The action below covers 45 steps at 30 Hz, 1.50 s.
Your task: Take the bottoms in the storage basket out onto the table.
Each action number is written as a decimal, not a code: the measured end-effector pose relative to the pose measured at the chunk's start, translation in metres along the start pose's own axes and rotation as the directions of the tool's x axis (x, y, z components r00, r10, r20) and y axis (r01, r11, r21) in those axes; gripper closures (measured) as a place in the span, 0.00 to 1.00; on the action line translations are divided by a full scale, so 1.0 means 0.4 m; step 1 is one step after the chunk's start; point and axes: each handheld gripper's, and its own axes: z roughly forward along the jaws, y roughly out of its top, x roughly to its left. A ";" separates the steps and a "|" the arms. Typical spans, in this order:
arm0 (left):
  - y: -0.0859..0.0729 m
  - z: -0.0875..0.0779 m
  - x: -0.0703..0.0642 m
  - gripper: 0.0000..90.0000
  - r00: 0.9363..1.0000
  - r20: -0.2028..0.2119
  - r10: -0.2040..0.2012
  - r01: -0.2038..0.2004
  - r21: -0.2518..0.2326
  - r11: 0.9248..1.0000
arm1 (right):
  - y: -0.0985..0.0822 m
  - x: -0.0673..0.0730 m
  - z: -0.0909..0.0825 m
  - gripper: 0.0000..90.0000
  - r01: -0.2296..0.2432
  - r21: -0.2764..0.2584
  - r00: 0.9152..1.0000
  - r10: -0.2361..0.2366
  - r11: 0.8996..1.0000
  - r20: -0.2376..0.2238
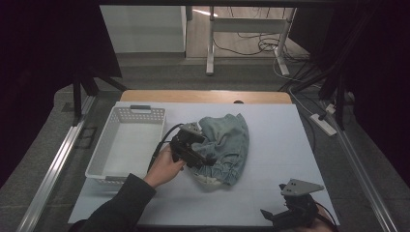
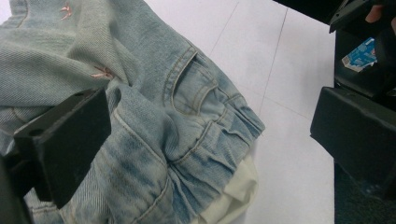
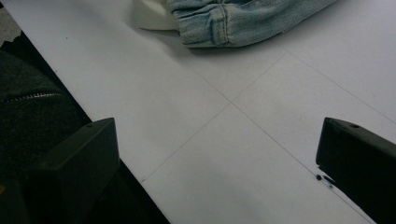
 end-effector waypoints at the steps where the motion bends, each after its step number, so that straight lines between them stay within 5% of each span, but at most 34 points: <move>1: -0.002 -0.003 -0.001 0.00 1.000 0.001 -0.001 0.001 -0.002 1.000 | 0.000 0.000 0.000 0.00 0.000 0.000 1.000 0.000 1.000 0.000; 45: -0.075 -0.090 -0.027 0.00 0.997 -0.053 -0.048 0.048 -0.001 0.999 | 0.000 0.002 0.000 0.00 0.006 0.000 1.000 -0.006 1.000 0.000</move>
